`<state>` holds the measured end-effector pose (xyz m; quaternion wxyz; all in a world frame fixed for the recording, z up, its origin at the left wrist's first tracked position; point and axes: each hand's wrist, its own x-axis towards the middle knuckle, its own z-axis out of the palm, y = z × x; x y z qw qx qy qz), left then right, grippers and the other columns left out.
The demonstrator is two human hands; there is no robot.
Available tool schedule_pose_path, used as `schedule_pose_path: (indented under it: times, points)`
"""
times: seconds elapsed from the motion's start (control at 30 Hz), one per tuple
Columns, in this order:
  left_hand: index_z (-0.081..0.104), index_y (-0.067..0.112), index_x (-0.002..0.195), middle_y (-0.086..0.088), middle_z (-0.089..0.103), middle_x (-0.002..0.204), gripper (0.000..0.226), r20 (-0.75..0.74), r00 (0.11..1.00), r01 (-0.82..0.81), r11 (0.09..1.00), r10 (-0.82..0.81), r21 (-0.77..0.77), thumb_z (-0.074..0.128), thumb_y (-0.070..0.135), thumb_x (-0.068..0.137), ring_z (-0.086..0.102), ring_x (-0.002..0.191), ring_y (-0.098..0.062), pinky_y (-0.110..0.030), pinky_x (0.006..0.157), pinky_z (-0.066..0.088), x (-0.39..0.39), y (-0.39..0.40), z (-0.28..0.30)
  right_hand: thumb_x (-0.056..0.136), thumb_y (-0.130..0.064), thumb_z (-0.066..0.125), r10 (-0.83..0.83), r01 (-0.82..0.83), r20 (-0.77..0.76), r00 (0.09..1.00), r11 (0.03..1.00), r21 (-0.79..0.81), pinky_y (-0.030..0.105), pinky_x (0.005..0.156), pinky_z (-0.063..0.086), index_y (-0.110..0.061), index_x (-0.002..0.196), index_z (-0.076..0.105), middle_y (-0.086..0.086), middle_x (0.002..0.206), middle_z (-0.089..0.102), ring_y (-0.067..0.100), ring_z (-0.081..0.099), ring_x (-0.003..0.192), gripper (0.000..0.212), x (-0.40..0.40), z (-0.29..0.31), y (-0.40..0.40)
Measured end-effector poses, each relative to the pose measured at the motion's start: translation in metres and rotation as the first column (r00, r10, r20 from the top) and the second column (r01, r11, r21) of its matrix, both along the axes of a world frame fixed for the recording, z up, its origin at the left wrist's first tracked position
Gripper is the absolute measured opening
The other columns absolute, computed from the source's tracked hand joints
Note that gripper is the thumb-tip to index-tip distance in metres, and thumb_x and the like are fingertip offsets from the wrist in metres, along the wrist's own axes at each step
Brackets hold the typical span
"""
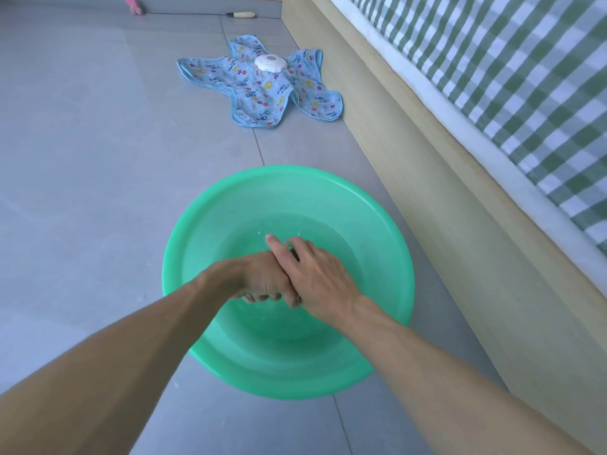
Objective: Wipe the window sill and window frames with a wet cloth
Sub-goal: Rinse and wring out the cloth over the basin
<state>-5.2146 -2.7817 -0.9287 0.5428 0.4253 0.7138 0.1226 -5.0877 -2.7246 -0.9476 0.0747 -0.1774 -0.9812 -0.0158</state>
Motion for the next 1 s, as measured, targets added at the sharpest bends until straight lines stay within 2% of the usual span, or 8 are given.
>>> schedule_pose_path:
  times: [0.07,0.13,0.23,0.33,0.6,0.77,0.9,1.0]
  points:
    - [0.051,0.005,0.073,0.000,0.031,0.046,0.019,0.080,0.997,-0.004,0.999,0.000,0.041,0.064,-0.008,0.074,0.021,0.043,-0.015,-0.020,0.044,0.016,0.005,-0.004,0.004,0.055,-0.009,0.084,0.022,-0.017,-0.048,0.999,0.995,0.094,0.030,0.039,0.030,-0.009,0.105,0.063,0.009,0.074,0.056,0.031,0.060,0.053,0.055,-0.001,0.005,0.003]
    - [0.056,0.003,0.065,-0.009,0.050,0.055,0.015,-0.110,0.994,0.015,0.985,0.004,0.171,0.065,-0.005,0.074,0.040,0.052,-0.020,-0.026,0.046,0.028,0.011,-0.002,0.001,0.052,-0.012,0.086,-0.012,0.012,0.000,1.000,0.984,0.180,0.026,0.042,0.021,-0.012,0.077,0.063,0.005,0.057,0.055,0.028,0.056,0.039,0.034,-0.007,0.011,0.006]
    - [0.060,0.014,0.084,-0.013,0.070,0.092,0.008,-0.519,0.854,0.135,0.958,0.018,0.255,0.063,0.020,0.081,0.064,0.086,-0.031,-0.030,0.065,0.044,0.022,-0.001,-0.001,0.076,-0.012,0.069,-0.086,0.057,0.149,0.985,0.981,0.187,0.032,0.052,0.028,-0.010,0.090,0.063,0.009,0.073,0.070,0.034,0.069,0.064,0.016,-0.010,0.026,0.005]
    - [0.058,0.020,0.091,-0.010,0.068,0.100,0.011,-0.673,0.735,0.130,0.957,0.082,0.259,0.055,0.028,0.083,0.065,0.097,-0.033,-0.033,0.070,0.046,0.024,-0.008,-0.008,0.091,-0.009,0.050,-0.139,0.145,0.267,0.954,0.989,-0.003,0.035,0.068,0.035,-0.011,0.112,0.057,0.012,0.107,0.069,0.036,0.066,0.100,0.023,-0.011,0.029,0.000]
    - [0.057,0.020,0.104,-0.007,0.068,0.101,0.019,-0.883,0.469,0.370,0.912,-0.020,0.176,0.048,0.022,0.088,0.065,0.094,-0.034,-0.032,0.066,0.037,0.013,-0.013,-0.003,0.078,-0.009,0.058,-0.327,0.483,0.402,0.855,0.783,-0.391,0.030,0.063,0.041,-0.017,0.083,0.058,0.009,0.081,0.060,0.034,0.065,0.091,0.009,-0.025,0.030,-0.002]
    - [0.059,0.019,0.094,-0.007,0.067,0.097,0.013,-0.730,0.682,0.161,0.983,-0.046,0.089,0.059,0.021,0.081,0.064,0.087,-0.029,-0.028,0.065,0.042,0.005,-0.001,0.013,0.078,-0.002,0.061,-0.321,0.332,0.085,0.943,0.917,-0.221,0.039,0.061,0.041,-0.014,0.115,0.050,0.012,0.105,0.060,0.038,0.062,0.094,0.040,-0.014,0.016,-0.009]
    - [0.057,0.016,0.088,-0.003,0.035,0.053,0.014,-0.168,0.979,0.098,0.991,-0.112,-0.090,0.066,0.009,0.081,0.025,0.042,-0.017,-0.017,0.042,0.020,-0.010,0.004,0.021,0.058,0.000,0.080,-0.082,0.078,-0.046,0.996,0.994,-0.071,0.042,0.047,0.053,-0.009,0.127,0.049,0.015,0.115,0.055,0.035,0.061,0.091,0.076,-0.004,0.002,-0.010]
    - [0.043,0.017,0.071,-0.001,0.022,0.052,0.027,-0.010,0.996,0.090,0.996,-0.090,-0.026,0.060,-0.003,0.079,0.016,0.044,-0.014,-0.019,0.046,0.013,-0.002,-0.002,0.026,0.053,-0.009,0.086,-0.011,0.012,-0.063,0.998,1.000,0.009,0.035,0.039,0.045,-0.006,0.108,0.062,0.014,0.086,0.063,0.034,0.065,0.066,0.061,-0.004,0.012,-0.005]
